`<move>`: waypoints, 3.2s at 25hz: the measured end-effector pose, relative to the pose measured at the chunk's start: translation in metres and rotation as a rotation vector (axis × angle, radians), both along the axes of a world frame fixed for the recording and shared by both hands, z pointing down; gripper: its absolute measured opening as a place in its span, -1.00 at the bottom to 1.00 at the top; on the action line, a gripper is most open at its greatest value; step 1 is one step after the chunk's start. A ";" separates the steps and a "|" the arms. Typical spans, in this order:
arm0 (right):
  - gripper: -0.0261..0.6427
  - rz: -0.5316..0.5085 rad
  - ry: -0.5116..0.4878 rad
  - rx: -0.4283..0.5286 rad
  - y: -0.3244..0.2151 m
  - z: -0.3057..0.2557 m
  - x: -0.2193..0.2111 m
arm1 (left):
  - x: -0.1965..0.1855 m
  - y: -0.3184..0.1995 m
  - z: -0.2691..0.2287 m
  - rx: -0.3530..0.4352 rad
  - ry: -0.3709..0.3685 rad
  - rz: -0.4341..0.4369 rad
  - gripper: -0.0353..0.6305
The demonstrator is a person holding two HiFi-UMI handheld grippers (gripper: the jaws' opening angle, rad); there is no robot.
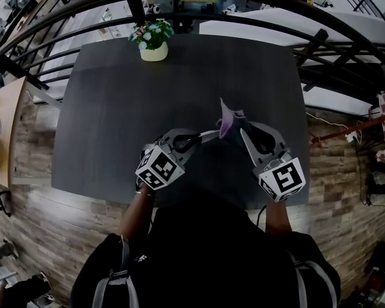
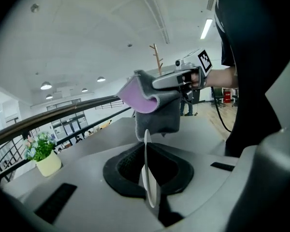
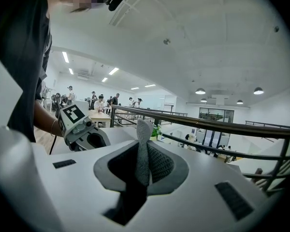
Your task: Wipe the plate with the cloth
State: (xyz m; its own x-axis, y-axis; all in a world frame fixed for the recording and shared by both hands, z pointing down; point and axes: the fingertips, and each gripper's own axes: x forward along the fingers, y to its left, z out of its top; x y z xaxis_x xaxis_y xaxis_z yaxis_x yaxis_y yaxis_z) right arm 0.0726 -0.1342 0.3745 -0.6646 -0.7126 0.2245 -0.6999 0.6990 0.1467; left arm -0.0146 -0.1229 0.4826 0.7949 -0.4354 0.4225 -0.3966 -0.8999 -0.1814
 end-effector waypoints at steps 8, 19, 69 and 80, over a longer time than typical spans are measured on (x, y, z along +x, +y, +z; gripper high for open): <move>-0.80 0.007 -0.003 -0.035 -0.009 0.012 0.002 | 0.002 -0.012 0.005 -0.067 0.069 -0.020 -0.84; -0.80 -0.002 -0.010 -0.072 -0.021 0.025 -0.006 | -0.022 -0.046 0.018 -0.170 0.157 -0.198 -0.83; -0.80 -0.018 -0.045 -0.214 -0.019 0.068 -0.023 | -0.061 -0.072 0.119 -0.363 0.063 -0.497 -0.65; -0.80 -0.025 -0.032 -0.229 -0.021 0.075 -0.024 | -0.063 -0.073 0.133 -0.362 -0.002 -0.502 -0.63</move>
State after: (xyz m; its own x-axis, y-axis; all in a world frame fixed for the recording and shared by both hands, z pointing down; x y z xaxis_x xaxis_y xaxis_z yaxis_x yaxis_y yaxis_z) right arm 0.0482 -0.1557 0.4494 -0.6909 -0.6288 0.3568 -0.6837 0.7287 -0.0397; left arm -0.0780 -0.1963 0.6156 0.5297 -0.5846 0.6145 -0.7874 -0.6083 0.1000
